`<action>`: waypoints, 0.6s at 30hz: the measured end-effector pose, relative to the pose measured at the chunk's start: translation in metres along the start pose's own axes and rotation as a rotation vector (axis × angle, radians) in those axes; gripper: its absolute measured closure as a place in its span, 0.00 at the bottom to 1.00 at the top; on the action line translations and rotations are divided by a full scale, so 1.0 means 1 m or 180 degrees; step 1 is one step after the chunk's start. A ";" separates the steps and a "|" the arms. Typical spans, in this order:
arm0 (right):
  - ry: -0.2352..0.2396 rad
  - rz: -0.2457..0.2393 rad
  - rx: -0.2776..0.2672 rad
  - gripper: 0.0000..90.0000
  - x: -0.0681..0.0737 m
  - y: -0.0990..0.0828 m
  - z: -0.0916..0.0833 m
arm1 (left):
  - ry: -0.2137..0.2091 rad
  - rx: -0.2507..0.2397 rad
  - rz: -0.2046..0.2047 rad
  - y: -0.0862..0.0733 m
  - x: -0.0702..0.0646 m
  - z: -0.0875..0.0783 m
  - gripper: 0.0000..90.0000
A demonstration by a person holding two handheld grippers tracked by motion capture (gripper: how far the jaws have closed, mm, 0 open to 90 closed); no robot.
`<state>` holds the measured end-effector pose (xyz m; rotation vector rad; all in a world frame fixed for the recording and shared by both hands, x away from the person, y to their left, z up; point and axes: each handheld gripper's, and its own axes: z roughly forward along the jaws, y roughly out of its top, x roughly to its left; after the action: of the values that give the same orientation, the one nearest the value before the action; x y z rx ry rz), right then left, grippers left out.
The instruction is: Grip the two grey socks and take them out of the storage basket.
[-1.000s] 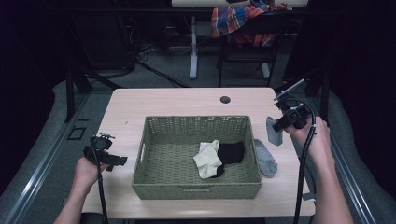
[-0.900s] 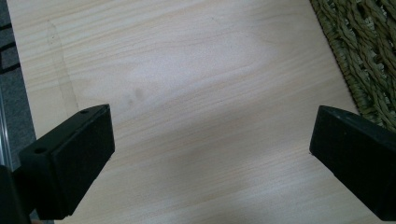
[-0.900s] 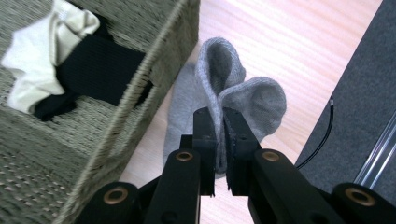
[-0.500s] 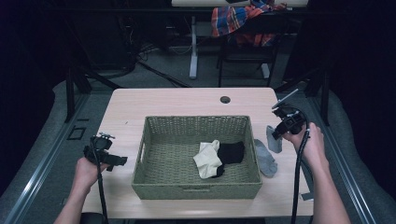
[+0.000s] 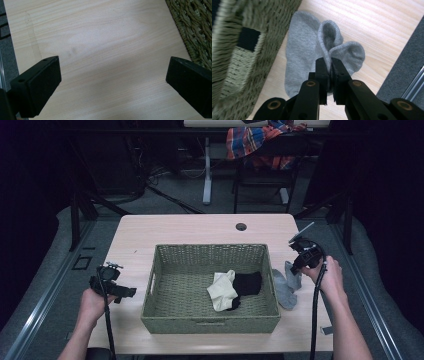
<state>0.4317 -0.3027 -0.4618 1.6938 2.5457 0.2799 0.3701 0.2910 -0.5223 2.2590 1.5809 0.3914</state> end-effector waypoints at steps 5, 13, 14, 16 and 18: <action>0.0002 0.0004 0.0044 0.94 -0.002 0.002 0.014 | 0.0001 0.0004 0.0001 0.000 0.000 0.000 0.00; 0.0017 0.0041 0.0059 0.93 -0.009 0.001 0.033 | 0.0003 0.0006 -0.0004 0.000 0.000 0.000 0.00; 0.0017 0.0055 0.0017 0.93 -0.009 0.001 0.036 | 0.0008 0.0005 -0.0005 0.000 0.000 0.001 0.00; 0.0013 0.0042 -0.0016 0.91 -0.009 0.001 0.040 | 0.0008 0.0007 -0.0007 0.000 0.000 0.001 0.00; 0.0053 0.0076 -0.0076 0.89 -0.010 0.002 0.044 | 0.0012 0.0002 -0.0008 0.000 0.000 0.001 0.00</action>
<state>0.4441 -0.3059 -0.5053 1.7219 2.5247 0.3256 0.3702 0.2908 -0.5228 2.2577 1.5859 0.3950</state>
